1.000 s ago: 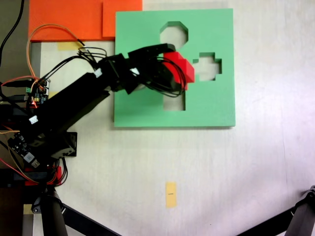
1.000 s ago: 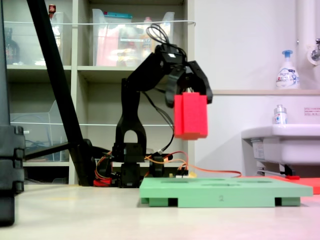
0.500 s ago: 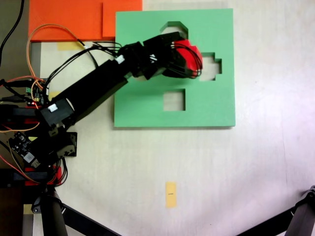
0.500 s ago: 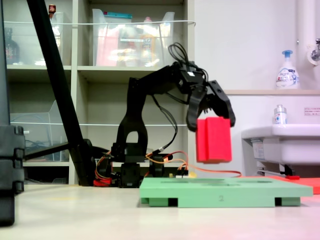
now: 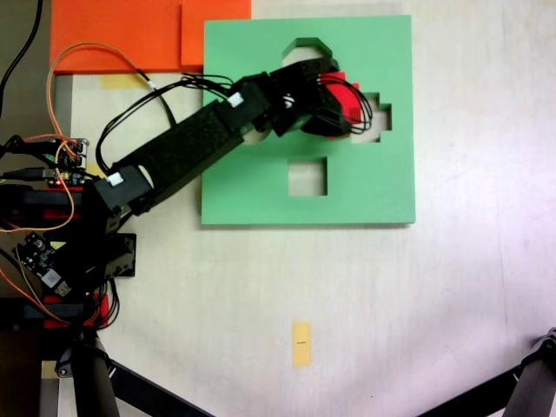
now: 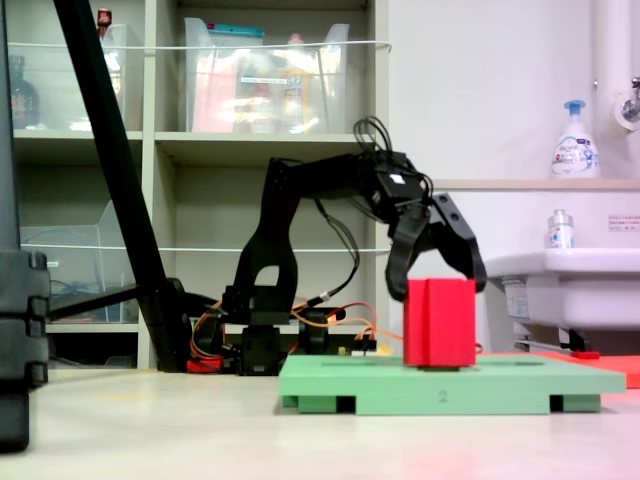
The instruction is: Put the cross columnar block into the corresponding hole
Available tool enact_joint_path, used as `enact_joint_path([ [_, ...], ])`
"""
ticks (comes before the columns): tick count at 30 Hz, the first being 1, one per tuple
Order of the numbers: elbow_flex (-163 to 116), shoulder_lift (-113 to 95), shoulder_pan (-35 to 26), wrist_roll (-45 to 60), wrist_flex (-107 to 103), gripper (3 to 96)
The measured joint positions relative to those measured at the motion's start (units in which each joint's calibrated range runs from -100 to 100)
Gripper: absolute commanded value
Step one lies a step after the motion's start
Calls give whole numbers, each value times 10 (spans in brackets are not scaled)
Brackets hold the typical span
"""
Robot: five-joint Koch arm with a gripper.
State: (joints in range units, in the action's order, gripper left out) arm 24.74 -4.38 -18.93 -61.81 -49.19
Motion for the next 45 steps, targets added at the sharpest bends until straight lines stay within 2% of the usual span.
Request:
enact_joint_path([
  [45,61,55,32,23,7,400],
])
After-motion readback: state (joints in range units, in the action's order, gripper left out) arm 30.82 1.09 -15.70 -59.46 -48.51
